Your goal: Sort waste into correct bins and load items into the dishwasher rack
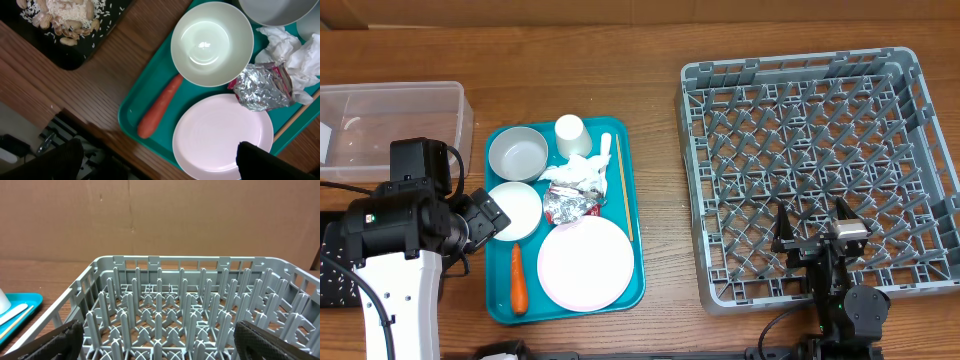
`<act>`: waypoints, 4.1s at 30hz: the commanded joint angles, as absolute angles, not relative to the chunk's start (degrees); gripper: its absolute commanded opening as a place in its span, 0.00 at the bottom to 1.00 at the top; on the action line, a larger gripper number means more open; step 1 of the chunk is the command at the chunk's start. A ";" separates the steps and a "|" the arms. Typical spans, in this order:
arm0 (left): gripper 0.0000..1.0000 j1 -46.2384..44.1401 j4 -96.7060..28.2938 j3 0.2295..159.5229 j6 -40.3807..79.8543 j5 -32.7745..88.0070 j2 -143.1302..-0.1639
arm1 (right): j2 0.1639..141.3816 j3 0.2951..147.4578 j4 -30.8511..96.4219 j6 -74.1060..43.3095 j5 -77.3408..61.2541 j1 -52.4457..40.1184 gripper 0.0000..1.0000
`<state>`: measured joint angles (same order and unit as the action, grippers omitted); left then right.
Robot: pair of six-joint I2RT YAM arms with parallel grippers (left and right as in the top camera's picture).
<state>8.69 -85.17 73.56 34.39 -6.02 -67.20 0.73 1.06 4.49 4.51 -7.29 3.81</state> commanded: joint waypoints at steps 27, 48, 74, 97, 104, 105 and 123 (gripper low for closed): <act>1.00 8.99 -85.19 74.74 35.16 -5.74 -67.07 | 0.16 0.45 4.14 4.51 -7.62 4.14 1.00; 1.00 8.99 -85.19 74.74 35.16 -5.74 -67.07 | 0.16 0.45 4.14 4.51 -7.62 4.14 1.00; 1.00 8.99 -85.19 74.74 35.16 -5.74 -67.09 | 0.16 0.47 4.14 4.51 -7.62 4.14 1.00; 1.00 8.99 -81.08 74.74 34.30 -14.26 -67.09 | 0.16 0.45 3.97 4.51 -7.62 4.14 1.00; 1.00 8.99 -78.74 74.74 36.05 -4.14 -67.11 | 0.16 0.45 3.97 4.51 -7.62 4.14 1.00; 1.00 8.99 -79.20 74.74 36.05 -0.10 -67.11 | 0.16 0.45 3.97 4.51 -7.62 4.14 1.00; 1.00 -15.22 -64.29 74.74 24.43 20.97 -71.88 | 0.16 0.45 3.97 4.51 -7.62 4.14 1.00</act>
